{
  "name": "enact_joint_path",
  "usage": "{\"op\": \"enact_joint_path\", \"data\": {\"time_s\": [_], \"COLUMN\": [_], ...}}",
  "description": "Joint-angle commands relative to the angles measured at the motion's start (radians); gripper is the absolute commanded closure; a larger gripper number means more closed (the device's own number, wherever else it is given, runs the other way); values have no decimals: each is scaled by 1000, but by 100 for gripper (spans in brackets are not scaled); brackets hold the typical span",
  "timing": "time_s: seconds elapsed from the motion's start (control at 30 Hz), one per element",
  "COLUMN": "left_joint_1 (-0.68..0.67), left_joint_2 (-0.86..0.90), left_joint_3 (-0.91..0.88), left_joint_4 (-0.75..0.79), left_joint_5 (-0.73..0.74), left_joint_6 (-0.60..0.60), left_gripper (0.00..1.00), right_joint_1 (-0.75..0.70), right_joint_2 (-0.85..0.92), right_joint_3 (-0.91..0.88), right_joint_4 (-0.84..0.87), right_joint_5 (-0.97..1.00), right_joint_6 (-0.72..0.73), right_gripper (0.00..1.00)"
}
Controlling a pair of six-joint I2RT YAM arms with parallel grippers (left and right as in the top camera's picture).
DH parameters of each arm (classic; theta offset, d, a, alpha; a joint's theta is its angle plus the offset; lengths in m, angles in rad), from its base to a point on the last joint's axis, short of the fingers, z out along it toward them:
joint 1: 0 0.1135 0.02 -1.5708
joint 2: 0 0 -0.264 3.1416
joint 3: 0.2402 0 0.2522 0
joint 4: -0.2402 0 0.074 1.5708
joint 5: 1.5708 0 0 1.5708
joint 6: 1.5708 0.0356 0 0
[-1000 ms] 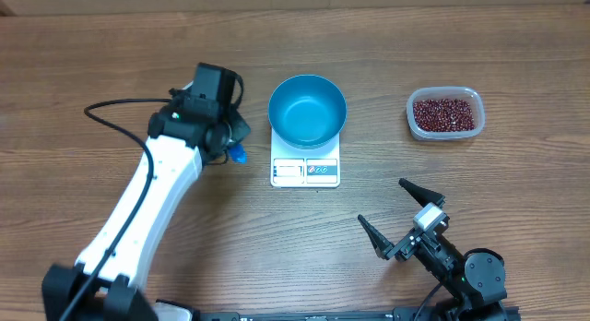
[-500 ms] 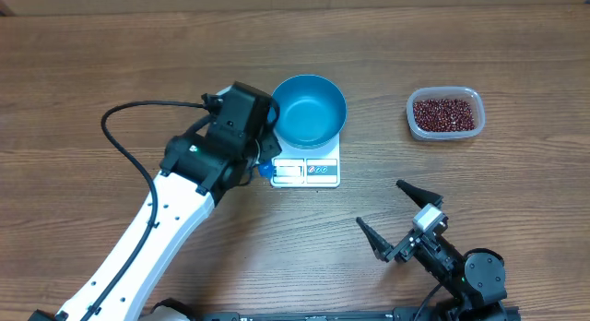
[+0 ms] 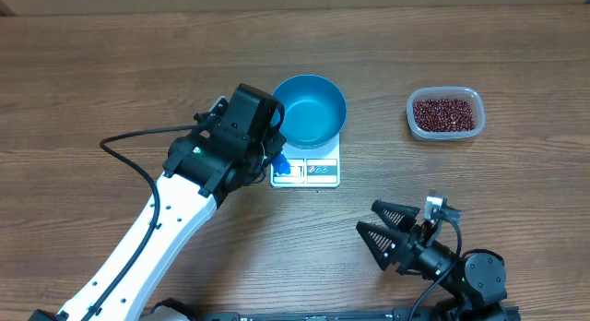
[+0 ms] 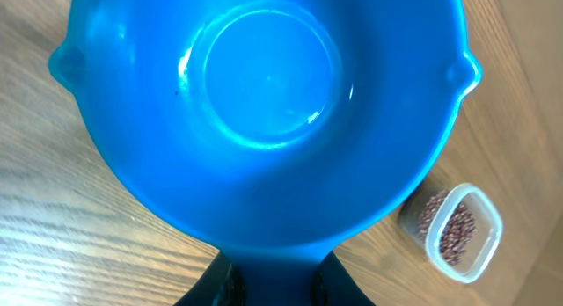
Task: Scoop item into bowl and weigh 150g on scale
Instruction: 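Lift the blue scoop with the left gripper toward the scale, then move the right gripper to the scoop handle beside the left gripper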
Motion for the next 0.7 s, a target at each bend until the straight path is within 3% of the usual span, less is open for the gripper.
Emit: {"op": "enact_joint_path", "data": {"time_s": [0.0, 0.23, 0.47, 0.67], "left_joint_1": [-5, -5, -5, -5], "left_joint_2": [-18, -18, -18, -18], "left_joint_3": [24, 24, 24, 24], "left_joint_4": [5, 6, 27, 58], "left_joint_5": [29, 50, 49, 43], "left_joint_6": [-117, -124, -153, -206], "left_gripper": [96, 96, 96, 96], "right_joint_1": [-4, -3, -3, -3], "right_joint_2": [-11, -11, -11, 11], "right_joint_3": [-6, -6, -5, 56], "right_joint_4": [19, 28, 71, 79], "right_joint_5": [-12, -19, -19, -14], "right_joint_6": [313, 481, 473, 399], "right_gripper": [0, 0, 0, 6]}}
